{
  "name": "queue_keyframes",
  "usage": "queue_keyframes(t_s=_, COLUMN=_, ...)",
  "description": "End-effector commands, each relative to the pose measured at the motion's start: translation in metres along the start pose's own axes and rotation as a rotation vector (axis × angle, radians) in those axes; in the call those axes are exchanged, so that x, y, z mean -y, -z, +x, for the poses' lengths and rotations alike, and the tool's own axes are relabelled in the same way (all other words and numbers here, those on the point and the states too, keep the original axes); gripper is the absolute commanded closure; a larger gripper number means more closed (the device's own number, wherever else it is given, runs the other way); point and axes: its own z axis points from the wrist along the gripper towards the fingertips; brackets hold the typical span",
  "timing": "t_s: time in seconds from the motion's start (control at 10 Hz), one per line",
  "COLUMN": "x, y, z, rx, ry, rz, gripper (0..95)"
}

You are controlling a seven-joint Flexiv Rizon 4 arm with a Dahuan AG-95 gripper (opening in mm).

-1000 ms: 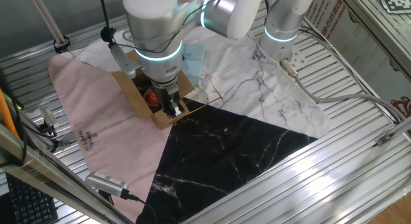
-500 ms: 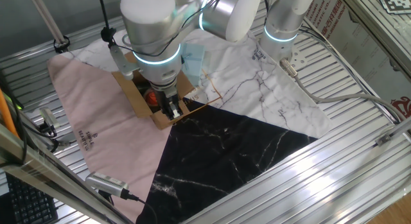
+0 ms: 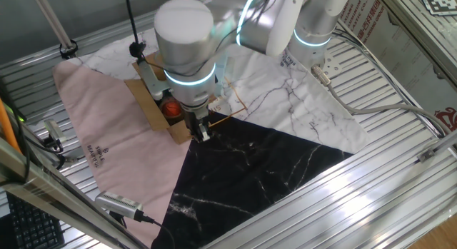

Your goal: Cover the box

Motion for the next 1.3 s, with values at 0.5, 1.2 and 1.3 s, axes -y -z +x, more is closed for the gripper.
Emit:
queue_keyframes(t_s=0.5, x=0.0, y=-0.014, z=0.003, rx=0.001, ry=-0.002, rz=0.008, gripper=95.0)
queue_keyframes(t_s=1.2, x=0.002, y=-0.027, z=0.004, rx=0.004, ry=-0.001, rz=0.011, gripper=95.0)
queue_keyframes(t_s=1.3, x=0.002, y=-0.028, z=0.004, rx=0.004, ry=0.002, rz=0.016, gripper=95.0)
